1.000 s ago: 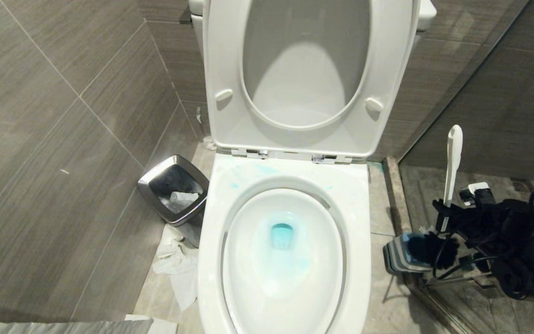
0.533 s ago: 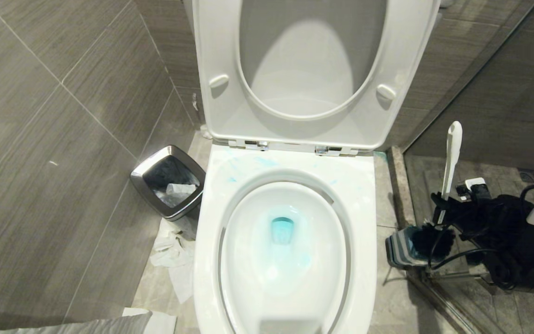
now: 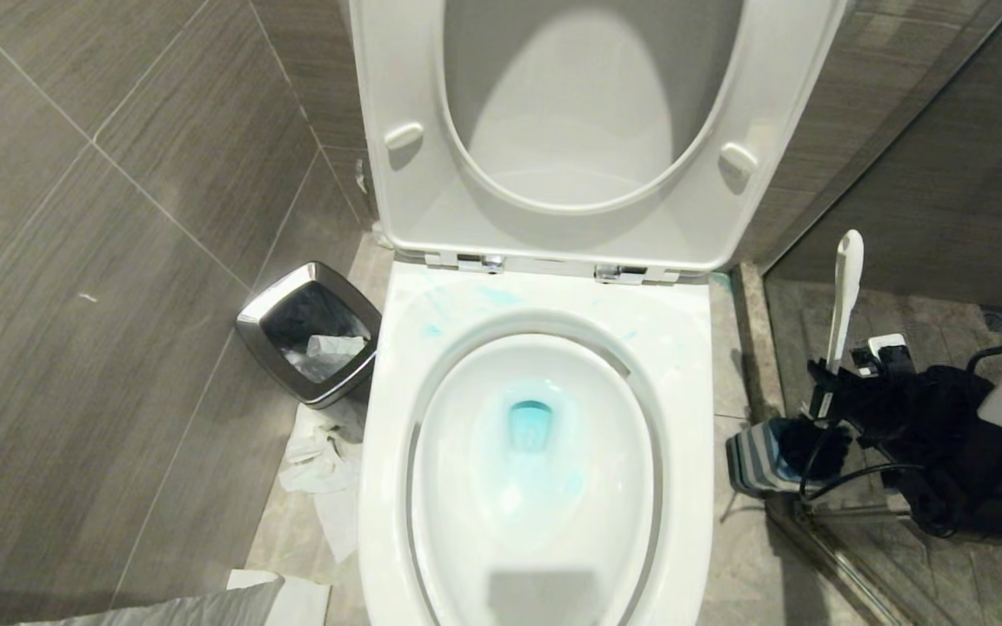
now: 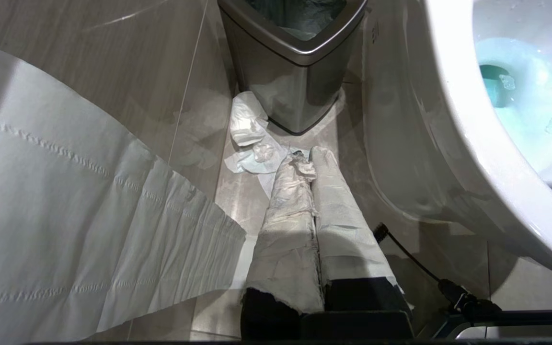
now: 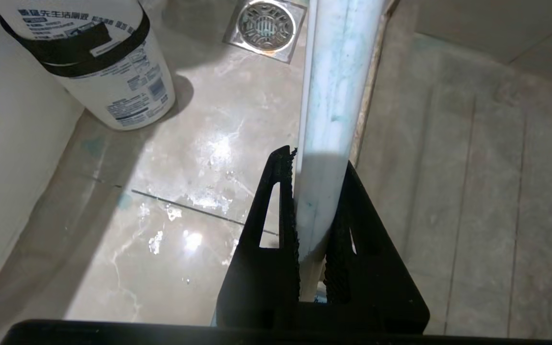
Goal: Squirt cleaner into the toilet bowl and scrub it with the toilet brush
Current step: Put the toilet brush back
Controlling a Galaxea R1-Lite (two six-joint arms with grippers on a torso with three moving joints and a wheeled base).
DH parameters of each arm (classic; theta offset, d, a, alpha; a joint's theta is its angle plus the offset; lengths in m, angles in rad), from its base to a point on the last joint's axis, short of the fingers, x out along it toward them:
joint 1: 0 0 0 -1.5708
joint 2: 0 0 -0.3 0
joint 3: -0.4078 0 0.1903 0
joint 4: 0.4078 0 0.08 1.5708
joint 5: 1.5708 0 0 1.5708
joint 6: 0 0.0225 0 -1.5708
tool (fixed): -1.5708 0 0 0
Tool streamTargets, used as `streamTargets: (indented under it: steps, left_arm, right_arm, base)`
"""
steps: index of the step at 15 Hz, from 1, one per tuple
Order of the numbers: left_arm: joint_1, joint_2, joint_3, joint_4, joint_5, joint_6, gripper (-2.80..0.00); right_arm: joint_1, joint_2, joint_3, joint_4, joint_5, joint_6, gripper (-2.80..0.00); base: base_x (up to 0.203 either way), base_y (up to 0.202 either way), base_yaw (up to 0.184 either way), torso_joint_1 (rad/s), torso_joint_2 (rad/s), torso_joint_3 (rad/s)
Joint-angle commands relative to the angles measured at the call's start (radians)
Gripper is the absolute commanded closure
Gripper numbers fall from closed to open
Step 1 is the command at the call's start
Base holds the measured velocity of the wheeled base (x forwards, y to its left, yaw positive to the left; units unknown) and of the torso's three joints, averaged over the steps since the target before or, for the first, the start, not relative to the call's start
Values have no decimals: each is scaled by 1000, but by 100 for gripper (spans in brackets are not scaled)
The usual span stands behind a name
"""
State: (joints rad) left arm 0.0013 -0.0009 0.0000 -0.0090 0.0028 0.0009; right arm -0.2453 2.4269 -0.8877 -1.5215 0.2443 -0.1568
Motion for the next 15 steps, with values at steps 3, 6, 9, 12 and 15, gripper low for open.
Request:
streamTargets:
  steps: [3, 6, 9, 12, 15]
  left_arm:
    - [0, 1, 8, -2, 2, -4, 0]
    - [0, 1, 8, -2, 2, -1, 0]
    - [0, 1, 8, -2, 0, -1, 0]
    - [0, 1, 8, -2, 0, 2, 0]
    - [0, 1, 8, -2, 0, 5, 0]
  right_arm:
    - [0, 9, -2, -9, 6, 0, 0]
    - [-2, -9, 14, -9, 17, -9, 0]
    - [-7, -37, 124, -9, 43, -16, 0]
    - [-12, -33, 204, -9, 49, -18, 0]
    - [-14, -14, 205, -9, 49, -27, 0]
  base:
    - [0, 0, 0, 6, 2, -29]
    - [0, 0, 0, 0, 0, 0]
    - [0, 0, 0, 0, 0, 0]
    - [0, 0, 0, 0, 0, 0]
    - [0, 0, 0, 0, 0, 0]
